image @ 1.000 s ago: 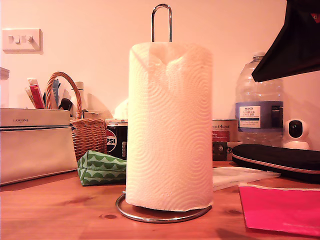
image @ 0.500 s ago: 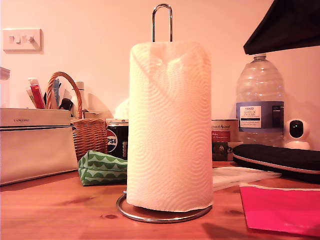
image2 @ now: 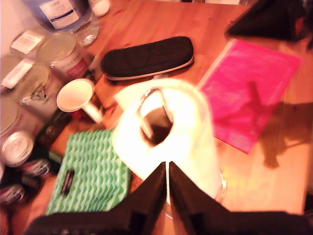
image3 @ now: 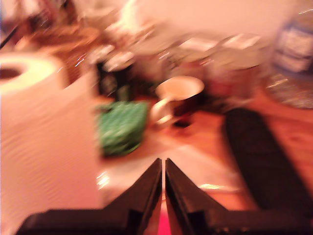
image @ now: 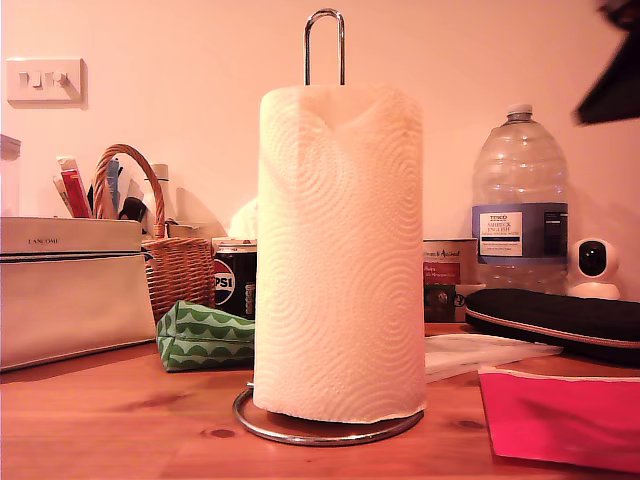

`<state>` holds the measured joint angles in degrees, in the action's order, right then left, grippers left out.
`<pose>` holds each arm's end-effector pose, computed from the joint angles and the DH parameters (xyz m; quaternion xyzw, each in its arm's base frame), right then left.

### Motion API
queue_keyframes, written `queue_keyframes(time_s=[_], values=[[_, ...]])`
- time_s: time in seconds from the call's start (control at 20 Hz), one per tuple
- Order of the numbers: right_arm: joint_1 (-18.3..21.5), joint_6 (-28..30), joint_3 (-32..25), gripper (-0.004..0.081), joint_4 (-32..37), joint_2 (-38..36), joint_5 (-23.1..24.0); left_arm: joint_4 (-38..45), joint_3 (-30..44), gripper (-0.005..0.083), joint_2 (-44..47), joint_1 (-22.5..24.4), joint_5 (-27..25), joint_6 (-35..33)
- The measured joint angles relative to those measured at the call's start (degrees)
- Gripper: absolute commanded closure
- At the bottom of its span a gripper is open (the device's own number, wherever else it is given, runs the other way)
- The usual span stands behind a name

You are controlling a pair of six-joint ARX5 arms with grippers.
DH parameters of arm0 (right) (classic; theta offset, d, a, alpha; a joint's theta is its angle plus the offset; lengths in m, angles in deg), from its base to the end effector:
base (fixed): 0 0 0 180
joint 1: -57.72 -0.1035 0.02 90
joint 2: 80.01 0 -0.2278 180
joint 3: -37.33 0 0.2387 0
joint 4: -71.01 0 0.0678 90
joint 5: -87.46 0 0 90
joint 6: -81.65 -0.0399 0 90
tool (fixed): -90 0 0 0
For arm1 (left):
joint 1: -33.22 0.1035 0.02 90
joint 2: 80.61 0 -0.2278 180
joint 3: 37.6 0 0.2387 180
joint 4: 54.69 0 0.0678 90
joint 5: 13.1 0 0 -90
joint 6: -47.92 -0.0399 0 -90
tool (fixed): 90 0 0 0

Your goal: Insert the paper towel roll into the metallic stand.

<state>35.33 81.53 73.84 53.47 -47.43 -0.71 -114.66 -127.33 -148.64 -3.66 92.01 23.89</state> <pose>0.1584 0.0639 0.2172 -0.0238 0.1160 0.1771 0.9770 0.1858 -0.1524 0.3372 0.2373 0.2286 -0.4720 0.8177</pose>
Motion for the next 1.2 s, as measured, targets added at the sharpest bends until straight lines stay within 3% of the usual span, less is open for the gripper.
queue_keyframes(time_s=[0.1,0.35,0.8,1.05,1.2], values=[[3.06,0.02,0.00,0.0781,0.26,-1.16,-1.31,3.74,5.09,0.0794,3.63,2.95,-0.68,3.04],[6.25,-0.83,0.00,0.0781,0.57,-2.73,-4.24,13.73,16.41,0.0794,14.91,9.57,-2.27,10.05],[8.90,-1.36,0.00,0.0781,-0.17,-5.73,-9.57,25.77,36.59,0.0794,32.74,20.85,-4.74,19.08],[8.92,-0.81,0.00,0.0781,-3.69,-9.14,-10.45,27.15,44.72,0.0794,44.33,22.45,-3.82,21.97],[8.90,0.42,0.00,0.0780,-4.87,-11.08,-8.66,26.69,46.58,0.0794,49.81,22.43,-3.63,22.40]])
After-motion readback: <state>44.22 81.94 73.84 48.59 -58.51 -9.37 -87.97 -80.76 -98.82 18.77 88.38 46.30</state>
